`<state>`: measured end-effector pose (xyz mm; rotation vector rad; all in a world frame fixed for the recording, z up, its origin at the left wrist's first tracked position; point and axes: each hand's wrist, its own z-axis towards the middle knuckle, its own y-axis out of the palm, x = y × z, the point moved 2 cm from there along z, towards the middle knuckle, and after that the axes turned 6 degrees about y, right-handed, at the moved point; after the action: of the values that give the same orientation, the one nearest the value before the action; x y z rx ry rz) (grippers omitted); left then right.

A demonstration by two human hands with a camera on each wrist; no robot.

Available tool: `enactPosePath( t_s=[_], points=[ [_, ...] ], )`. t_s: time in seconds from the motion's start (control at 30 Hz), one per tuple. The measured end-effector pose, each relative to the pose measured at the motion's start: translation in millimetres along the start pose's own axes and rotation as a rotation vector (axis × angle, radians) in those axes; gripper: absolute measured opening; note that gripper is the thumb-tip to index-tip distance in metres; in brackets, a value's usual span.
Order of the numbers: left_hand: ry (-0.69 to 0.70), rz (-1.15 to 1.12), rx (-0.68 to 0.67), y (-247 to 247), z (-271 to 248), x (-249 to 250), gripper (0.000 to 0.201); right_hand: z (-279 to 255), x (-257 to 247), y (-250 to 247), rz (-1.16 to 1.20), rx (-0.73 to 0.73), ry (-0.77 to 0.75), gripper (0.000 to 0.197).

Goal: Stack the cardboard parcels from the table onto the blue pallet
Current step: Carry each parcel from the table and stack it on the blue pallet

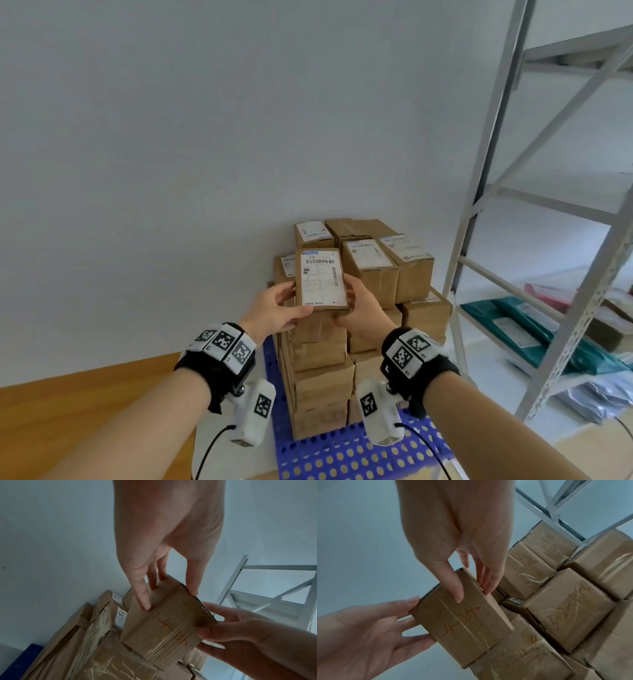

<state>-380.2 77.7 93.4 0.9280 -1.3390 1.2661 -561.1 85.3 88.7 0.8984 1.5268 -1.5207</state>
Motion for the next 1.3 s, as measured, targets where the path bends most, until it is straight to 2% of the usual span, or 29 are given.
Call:
enactPosePath(
  t_s=[0.17, 0.33, 0.5, 0.8, 0.97, 1.3],
  points=[
    [-0.049, -0.029, -0.007, -7, 22, -9, 0.069, 26, 5, 9, -0.044, 0.001, -0.026, 0.086],
    [-0.122, -0.103, -0.022, -8, 46, -9, 0.049, 46, 6, 6, -0.108, 0.005, -0.054, 0.081],
    [-0.145, -0.091, -0.006, -9, 61, -14, 0.055, 62, 11, 4, -0.28, 0.022, -0.069, 0.083],
    [-0.228, -0.121, -0.009, -5, 76, -27, 0.068, 67, 17, -3, -0.823, 0.205, -0.411, 0.066],
    [-0.248, -0.149, -0.037, 0, 91, -33, 0.073, 80, 23, -13, -0.888, 0.237, -0.367, 0.06],
    [-0.236, -0.149, -0.065, 9, 112, -34, 0.075, 93, 30, -21, -0.845, 0.243, -0.324, 0.056]
  ],
)
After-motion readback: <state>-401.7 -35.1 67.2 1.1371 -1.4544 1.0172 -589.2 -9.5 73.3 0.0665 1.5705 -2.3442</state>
